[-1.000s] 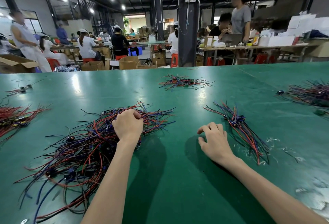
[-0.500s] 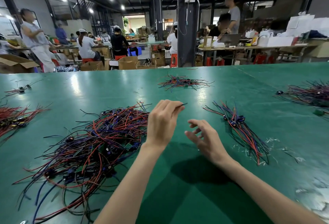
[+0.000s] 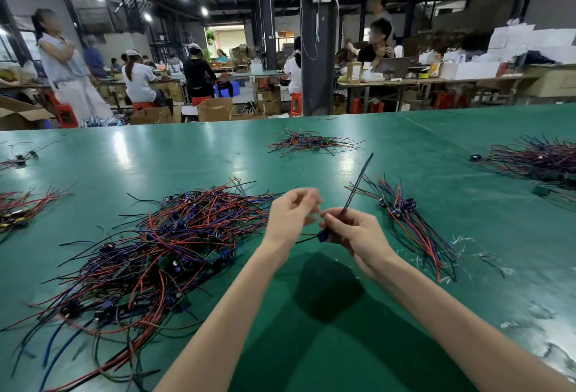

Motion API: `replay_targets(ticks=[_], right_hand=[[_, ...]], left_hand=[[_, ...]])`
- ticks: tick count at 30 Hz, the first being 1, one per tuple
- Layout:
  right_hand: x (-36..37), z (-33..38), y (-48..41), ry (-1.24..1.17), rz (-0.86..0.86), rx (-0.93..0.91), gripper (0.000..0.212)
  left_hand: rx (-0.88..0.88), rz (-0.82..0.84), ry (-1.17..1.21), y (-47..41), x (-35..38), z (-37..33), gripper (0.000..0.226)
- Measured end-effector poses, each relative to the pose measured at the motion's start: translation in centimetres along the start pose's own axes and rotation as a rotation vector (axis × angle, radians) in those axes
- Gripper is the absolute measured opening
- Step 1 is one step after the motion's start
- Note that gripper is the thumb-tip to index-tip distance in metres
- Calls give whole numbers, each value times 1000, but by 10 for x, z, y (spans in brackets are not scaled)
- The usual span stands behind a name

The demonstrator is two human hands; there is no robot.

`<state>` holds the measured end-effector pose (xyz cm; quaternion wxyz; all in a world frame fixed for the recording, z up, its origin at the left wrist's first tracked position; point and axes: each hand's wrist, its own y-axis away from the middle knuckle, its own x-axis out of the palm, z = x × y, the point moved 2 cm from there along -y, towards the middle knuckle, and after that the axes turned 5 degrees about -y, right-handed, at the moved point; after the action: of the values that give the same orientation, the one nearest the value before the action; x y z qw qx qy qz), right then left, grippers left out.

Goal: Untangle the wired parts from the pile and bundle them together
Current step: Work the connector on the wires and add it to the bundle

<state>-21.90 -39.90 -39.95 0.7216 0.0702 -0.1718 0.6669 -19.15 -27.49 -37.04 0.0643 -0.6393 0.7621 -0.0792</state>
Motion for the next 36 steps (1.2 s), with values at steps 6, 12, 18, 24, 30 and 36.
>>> replay_targets(ticks=[6, 12, 18, 24, 30, 36], right_hand=[[-11, 9, -4, -31, -110, -7, 9], [-17, 16, -5, 76, -214, -35, 8], [-21, 21, -5, 95, -244, -43, 7], [-17, 20, -3, -4, -101, 131, 19], [-18, 18, -1, 30, -71, 213, 9], [-13, 19, 3, 98, -54, 219, 13]], left_hand=[[-127, 361, -292, 4, 2, 19, 16], [-180, 454, -168, 10, 6, 17, 16], [-246, 518, 39, 16, 11, 15, 10], [-252, 308, 184, 13, 18, 18, 15], [-229, 368, -82, 14, 13, 22, 11], [-228, 165, -154, 5, 1, 20, 24]])
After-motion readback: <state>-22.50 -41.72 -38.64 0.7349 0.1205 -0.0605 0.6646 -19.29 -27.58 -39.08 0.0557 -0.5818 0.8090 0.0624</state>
